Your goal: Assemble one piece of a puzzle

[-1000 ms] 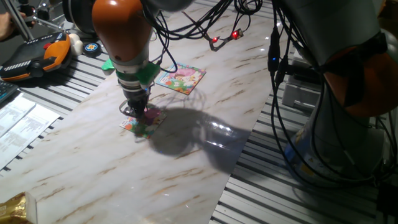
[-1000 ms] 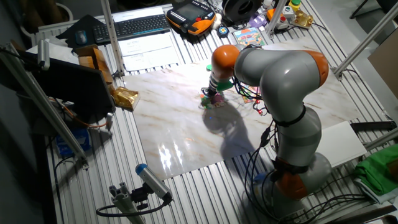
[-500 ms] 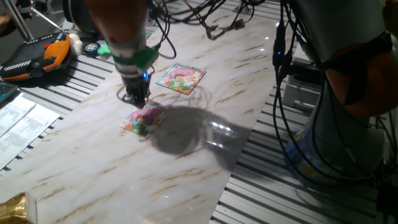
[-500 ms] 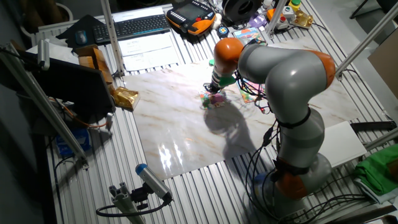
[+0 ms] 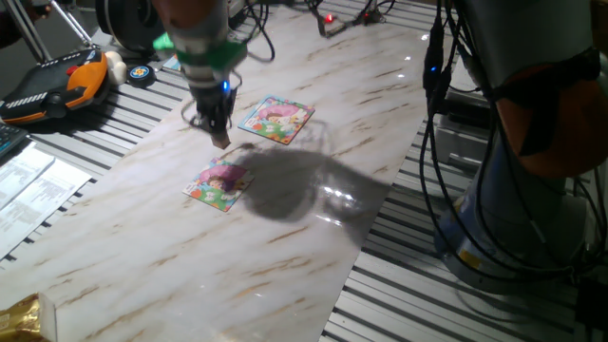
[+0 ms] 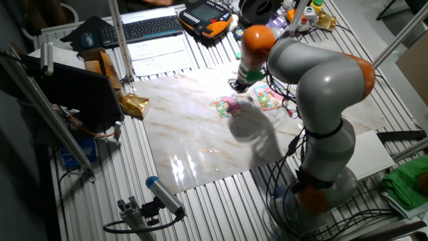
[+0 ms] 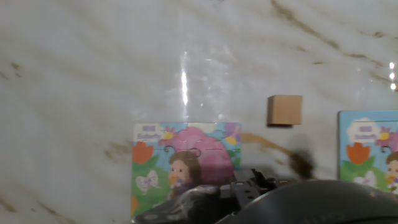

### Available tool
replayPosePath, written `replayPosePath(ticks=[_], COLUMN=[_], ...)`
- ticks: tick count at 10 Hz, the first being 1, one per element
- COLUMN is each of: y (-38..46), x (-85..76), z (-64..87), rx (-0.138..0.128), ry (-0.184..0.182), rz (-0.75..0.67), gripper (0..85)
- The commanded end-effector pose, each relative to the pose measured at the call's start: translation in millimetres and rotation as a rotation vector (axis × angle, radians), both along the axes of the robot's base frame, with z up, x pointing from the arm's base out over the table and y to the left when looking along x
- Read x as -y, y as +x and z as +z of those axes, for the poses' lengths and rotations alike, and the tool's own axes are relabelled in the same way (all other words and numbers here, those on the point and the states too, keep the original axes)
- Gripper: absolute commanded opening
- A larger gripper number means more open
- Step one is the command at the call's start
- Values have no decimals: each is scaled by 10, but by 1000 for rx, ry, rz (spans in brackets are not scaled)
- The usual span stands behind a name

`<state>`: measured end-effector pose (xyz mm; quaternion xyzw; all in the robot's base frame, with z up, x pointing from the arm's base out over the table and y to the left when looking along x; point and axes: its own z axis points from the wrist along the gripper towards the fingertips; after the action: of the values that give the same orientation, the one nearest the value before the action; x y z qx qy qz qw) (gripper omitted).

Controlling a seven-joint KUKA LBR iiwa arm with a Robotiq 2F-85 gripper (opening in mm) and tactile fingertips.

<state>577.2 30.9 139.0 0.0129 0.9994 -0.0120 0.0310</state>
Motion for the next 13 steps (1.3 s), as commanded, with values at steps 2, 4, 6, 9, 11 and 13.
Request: replayPosePath(ticks=[2, 4, 6, 9, 11, 13], y=[4, -29, -46, -40, -30, -22], x=[106, 123, 142, 171, 198, 205], z=[218, 262, 296, 319, 338, 341], rx=[-1, 3, 3, 5, 6, 9], ry=[-7, -19, -10, -16, -22, -20], rz=[1, 0, -3, 1, 10, 15], gripper=[7, 7, 7, 7, 7, 7])
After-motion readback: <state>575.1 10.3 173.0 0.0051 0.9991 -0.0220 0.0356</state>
